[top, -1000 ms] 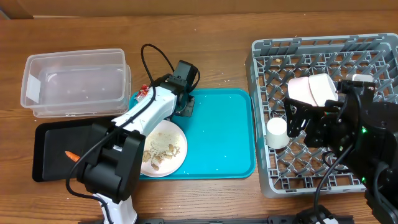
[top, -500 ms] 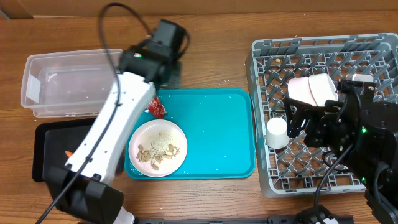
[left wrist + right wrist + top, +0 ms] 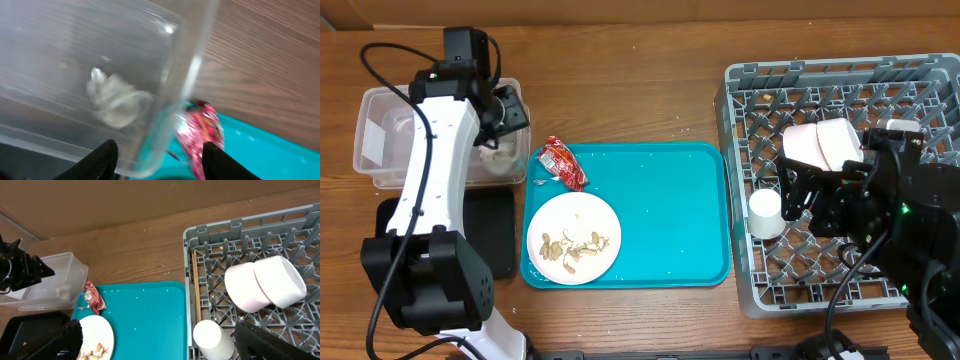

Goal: Sort waste into correct bins and load items into the dishwasher
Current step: 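Drop the tissue into the clear plastic bin, then grasp the red snack wrapper with the left gripper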

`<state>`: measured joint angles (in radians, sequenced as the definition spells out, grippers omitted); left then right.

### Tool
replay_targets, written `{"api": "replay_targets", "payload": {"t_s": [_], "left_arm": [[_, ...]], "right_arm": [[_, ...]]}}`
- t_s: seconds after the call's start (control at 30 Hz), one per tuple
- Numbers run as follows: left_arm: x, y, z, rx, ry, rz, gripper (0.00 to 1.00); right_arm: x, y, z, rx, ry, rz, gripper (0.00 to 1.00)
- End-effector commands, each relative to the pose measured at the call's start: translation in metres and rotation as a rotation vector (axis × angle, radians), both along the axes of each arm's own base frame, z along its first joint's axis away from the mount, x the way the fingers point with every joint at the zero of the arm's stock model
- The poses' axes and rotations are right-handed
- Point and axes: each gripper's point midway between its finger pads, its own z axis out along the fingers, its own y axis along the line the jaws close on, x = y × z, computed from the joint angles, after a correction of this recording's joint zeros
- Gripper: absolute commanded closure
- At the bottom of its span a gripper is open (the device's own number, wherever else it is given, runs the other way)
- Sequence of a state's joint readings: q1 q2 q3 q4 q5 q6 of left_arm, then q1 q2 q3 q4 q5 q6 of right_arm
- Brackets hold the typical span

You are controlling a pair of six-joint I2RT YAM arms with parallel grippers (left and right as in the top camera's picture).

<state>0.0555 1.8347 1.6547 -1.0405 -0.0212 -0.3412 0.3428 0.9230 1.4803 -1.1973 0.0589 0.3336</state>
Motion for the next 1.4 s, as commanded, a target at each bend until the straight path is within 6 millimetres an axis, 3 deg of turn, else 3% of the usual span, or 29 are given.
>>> {"api": "replay_targets", "payload": {"t_s": [0.0, 0.17, 0.33, 0.53, 0.67, 0.8, 0.93, 1.0, 1.07, 1.17, 1.23, 1.37], "left_arm": [[-0.003, -0.045, 0.006, -0.074, -0.001, -0.146, 0.41], [-0.024, -0.090, -0.005, 0.033, 0.078, -0.235, 0.34], [-0.033, -0.115, -0.034, 0.142, 0.065, -0.159, 0.32], [-0.042, -0.103, -0.084, 0.198, 0.057, -0.017, 0.45], [-0.041, -0.089, -0.101, 0.220, 0.048, 0.041, 0.40], [-0.030, -0.094, -0.116, 0.209, 0.040, -0.009, 0.39], [-0.032, -0.098, -0.139, 0.205, 0.087, -0.040, 0.45], [-0.032, -0.099, -0.146, 0.199, 0.097, -0.042, 0.54], [-0.030, -0.100, -0.145, 0.189, 0.090, -0.041, 0.75], [-0.019, -0.110, -0.127, 0.148, 0.051, -0.059, 0.94], [-0.007, -0.119, -0.104, 0.120, 0.010, -0.116, 0.96], [0.009, -0.124, -0.037, 0.115, -0.070, -0.147, 0.96]], "right_arm": [[-0.001, 0.000, 0.007, 0.006, -0.020, 0.002, 0.00], [-0.001, 0.000, 0.007, 0.006, -0.020, 0.002, 0.00], [-0.001, 0.000, 0.007, 0.006, -0.020, 0.002, 0.00], [-0.001, 0.000, 0.007, 0.006, -0.020, 0.002, 0.00], [-0.001, 0.000, 0.007, 0.006, -0.020, 0.002, 0.00], [-0.001, 0.000, 0.006, 0.006, -0.019, 0.002, 0.00], [-0.001, 0.000, 0.006, 0.006, -0.019, 0.002, 0.00], [-0.001, 0.000, 0.006, 0.006, -0.019, 0.002, 0.00], [-0.001, 0.000, 0.006, 0.006, -0.019, 0.002, 0.00], [-0.001, 0.000, 0.006, 0.006, -0.019, 0.002, 0.00], [-0.001, 0.000, 0.006, 0.006, -0.019, 0.002, 0.00], [-0.001, 0.000, 0.006, 0.006, -0.019, 0.002, 0.00]]}}
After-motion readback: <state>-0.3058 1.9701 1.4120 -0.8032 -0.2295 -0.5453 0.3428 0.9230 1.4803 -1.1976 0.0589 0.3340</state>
